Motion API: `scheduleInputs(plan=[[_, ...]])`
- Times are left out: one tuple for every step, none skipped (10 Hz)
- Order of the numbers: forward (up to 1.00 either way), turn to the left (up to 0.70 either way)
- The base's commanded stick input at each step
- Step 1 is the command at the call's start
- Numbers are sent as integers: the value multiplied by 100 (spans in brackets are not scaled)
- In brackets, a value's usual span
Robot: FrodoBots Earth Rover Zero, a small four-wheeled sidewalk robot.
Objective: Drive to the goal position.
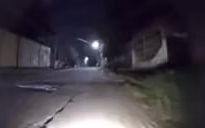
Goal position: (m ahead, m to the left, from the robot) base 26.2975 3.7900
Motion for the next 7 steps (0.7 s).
scheduleInputs(plan=[[70, 0], [70, 0], [70, 0], [70, 0], [70, 0], [70, 0], [70, -8]])
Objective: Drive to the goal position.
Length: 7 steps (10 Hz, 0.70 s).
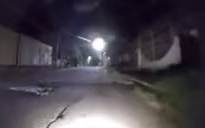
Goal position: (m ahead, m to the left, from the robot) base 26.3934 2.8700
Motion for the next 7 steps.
scheduleInputs(plan=[[70, -27], [70, -35], [70, -35], [70, -35], [70, -34], [70, -7], [70, 0]])
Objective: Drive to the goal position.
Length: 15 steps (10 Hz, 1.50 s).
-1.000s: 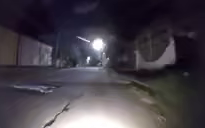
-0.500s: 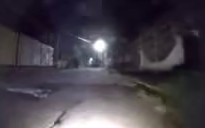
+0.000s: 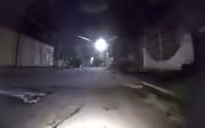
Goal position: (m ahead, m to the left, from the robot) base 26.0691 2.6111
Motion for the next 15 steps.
scheduleInputs(plan=[[70, 0], [70, 0], [70, 0], [70, 0], [70, 0], [70, 0], [70, 0], [70, 0], [70, 0], [70, 0], [70, -16], [70, -31], [70, -35], [70, -35], [70, -35]])
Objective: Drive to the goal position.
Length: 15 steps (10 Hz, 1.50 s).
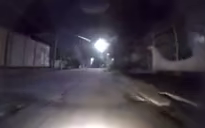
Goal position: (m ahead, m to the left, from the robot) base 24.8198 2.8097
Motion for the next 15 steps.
scheduleInputs(plan=[[70, -12], [70, 0], [70, 0], [70, 0], [70, 0], [70, 0], [70, 0], [70, 0], [70, 0], [70, 0], [70, 0], [70, 0], [70, -4], [70, -20], [70, -35]])
